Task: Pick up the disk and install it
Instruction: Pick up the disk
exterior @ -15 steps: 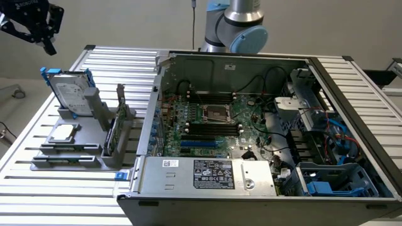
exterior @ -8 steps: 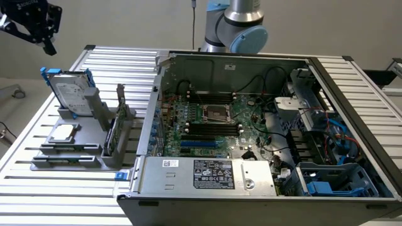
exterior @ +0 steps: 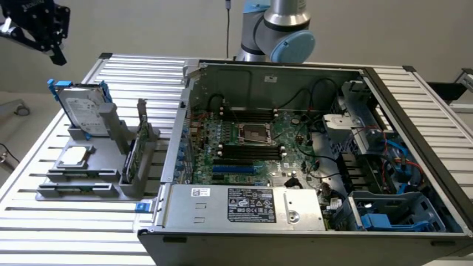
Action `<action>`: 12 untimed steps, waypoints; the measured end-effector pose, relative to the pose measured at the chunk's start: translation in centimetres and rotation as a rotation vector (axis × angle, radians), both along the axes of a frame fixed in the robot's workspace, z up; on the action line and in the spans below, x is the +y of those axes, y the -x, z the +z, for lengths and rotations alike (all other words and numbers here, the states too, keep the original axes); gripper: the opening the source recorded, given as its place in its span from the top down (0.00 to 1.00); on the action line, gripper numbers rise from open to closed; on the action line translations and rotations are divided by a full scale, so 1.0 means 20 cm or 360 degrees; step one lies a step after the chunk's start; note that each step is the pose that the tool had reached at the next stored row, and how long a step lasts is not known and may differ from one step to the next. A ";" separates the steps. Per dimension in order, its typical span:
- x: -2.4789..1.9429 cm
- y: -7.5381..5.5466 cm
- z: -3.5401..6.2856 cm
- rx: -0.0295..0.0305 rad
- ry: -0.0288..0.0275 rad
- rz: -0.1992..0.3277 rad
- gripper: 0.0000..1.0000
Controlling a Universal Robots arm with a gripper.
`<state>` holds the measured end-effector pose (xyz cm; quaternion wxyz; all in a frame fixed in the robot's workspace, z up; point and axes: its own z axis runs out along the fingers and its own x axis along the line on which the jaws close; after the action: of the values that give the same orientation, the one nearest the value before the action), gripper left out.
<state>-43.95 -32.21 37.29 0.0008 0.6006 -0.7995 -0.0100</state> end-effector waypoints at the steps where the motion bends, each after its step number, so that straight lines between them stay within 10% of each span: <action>1: 0.000 0.00 0.000 0.00001 0.00000 0.0028 0.89; 12: 0.000 0.00 -0.005 0.00000 0.00000 0.0347 0.89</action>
<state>-43.94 -32.21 37.20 0.0019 0.6840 -0.7294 -0.0099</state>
